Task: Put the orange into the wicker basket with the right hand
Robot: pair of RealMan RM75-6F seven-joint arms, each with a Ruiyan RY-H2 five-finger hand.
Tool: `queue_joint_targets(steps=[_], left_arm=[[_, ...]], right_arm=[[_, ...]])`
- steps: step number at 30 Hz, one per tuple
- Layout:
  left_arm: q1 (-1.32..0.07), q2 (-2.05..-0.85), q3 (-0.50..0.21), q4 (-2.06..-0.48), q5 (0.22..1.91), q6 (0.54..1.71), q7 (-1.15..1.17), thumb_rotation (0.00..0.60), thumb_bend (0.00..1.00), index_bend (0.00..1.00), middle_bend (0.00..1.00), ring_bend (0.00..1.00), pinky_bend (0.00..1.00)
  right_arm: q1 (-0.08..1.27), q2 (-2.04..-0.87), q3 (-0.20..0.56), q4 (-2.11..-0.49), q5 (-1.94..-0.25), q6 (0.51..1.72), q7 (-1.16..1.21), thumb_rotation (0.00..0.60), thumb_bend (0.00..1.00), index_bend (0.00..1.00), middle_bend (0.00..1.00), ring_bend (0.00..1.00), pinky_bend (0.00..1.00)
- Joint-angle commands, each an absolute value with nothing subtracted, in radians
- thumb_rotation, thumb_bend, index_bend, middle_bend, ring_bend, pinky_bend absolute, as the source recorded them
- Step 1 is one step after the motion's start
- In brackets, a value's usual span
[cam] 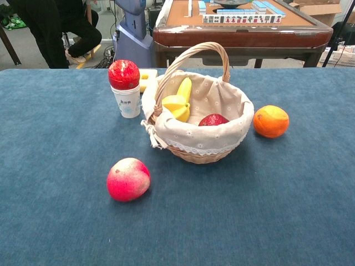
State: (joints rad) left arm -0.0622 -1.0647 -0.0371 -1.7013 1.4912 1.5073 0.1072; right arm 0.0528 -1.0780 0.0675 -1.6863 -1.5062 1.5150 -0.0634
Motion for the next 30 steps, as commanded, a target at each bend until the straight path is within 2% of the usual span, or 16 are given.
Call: queue_joint_targets(steps=[1,18,23,30], left_arm=[[-0.062,-1.065,-0.037,-1.701,1.492,1.509,0.105,0.600,0.26,0.17,0.00,0.00,0.00],[-0.062,-1.068,-0.038,-1.697,1.491,1.508,0.103,0.600,0.26,0.17,0.00,0.00,0.00],[-0.062,-1.070,-0.036,-1.696,1.494,1.507,0.106,0.600,0.26,0.17,0.00,0.00,0.00],[-0.059,-1.071,-0.035,-1.697,1.493,1.511,0.104,0.600,0.26,0.17,0.00,0.00,0.00]], right_arm=[[0.053,-1.078,0.068,-1.686,-1.507,1.516,-0.063,0.600,0.33,0.07,0.16,0.20,0.53],[0.067,-1.078,0.070,-1.699,-1.506,1.493,-0.094,0.600,0.33,0.07,0.16,0.20,0.53],[0.123,-1.068,0.086,-1.724,-1.482,1.403,-0.132,0.600,0.32,0.07,0.16,0.20,0.53],[0.249,-1.091,0.127,-1.745,-1.395,1.218,-0.234,0.600,0.29,0.07,0.14,0.20,0.52]])
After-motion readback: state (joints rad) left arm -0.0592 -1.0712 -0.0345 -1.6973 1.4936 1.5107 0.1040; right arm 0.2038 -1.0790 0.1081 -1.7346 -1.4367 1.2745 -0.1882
